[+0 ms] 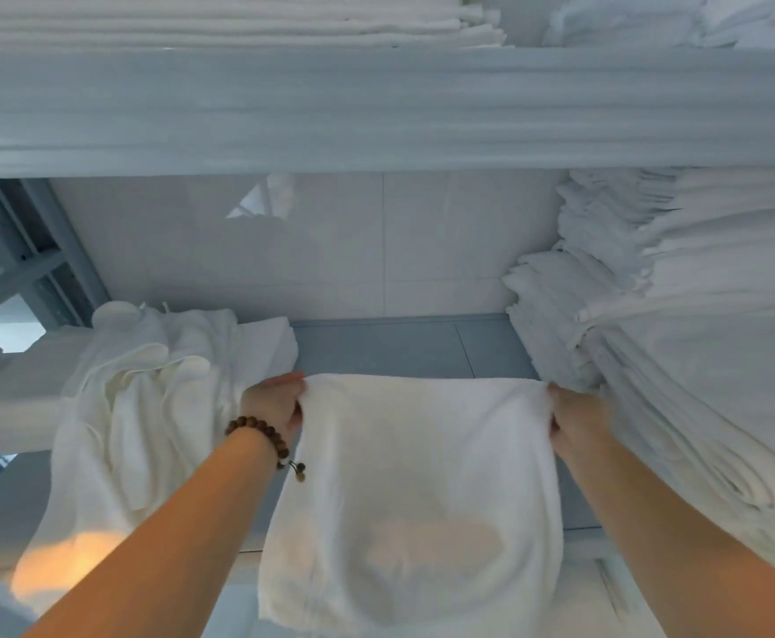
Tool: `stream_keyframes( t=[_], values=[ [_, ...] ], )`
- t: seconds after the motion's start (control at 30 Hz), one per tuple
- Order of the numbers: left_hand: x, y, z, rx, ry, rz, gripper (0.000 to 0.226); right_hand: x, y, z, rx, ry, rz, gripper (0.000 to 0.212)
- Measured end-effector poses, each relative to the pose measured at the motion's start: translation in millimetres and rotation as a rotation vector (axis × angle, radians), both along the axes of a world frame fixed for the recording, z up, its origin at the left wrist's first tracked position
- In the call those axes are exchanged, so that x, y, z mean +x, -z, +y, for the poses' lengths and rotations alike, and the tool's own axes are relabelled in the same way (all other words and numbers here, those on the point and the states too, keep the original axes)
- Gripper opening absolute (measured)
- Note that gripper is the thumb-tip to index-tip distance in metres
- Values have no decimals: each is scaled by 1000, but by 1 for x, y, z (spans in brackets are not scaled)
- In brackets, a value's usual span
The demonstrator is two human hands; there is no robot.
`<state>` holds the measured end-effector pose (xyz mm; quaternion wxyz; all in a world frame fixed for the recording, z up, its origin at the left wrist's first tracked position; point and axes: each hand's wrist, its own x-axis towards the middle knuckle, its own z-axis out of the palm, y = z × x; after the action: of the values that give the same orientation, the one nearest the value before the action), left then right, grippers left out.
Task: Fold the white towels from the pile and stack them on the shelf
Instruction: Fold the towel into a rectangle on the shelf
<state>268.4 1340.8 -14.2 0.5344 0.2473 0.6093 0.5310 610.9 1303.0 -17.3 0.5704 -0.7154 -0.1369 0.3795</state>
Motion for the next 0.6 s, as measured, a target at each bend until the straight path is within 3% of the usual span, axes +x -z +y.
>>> stream_keyframes(
  t=[0.07,0.2,0.53,0.6],
  values=[
    [27,-7,-13,47,88,25,17,-26,-2,-6,54,-118,53,12],
    [63,-16,-28,136,212,80,16,-76,-6,-10,141,-222,115,22],
    [81,-13,-54,322,320,357,19,-158,-34,-54,279,-435,-14,7],
    [75,-14,-56,369,375,430,15,-160,-33,-57,255,-480,6,20]
  ],
)
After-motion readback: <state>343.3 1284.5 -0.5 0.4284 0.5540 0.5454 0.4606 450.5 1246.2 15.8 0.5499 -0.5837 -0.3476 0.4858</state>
